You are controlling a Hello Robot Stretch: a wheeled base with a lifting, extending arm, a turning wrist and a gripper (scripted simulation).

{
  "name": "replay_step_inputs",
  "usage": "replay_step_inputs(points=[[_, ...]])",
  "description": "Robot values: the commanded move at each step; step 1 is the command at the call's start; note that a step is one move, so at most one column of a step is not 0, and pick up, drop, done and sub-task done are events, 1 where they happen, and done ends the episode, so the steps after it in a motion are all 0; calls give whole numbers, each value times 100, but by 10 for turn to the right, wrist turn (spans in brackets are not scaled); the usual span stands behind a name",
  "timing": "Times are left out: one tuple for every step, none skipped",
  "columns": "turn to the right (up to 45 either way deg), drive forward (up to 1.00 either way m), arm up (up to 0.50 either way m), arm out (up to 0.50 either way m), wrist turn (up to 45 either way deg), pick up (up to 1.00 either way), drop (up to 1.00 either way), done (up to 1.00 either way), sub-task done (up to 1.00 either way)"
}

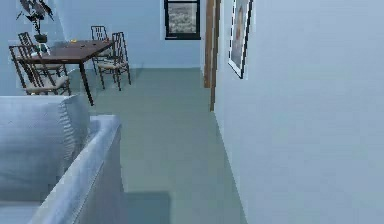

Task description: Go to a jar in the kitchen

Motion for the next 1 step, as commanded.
replay_step_inputs(points=[[0, 100, 0, 0, 0, 0, 0, 0, 0]])
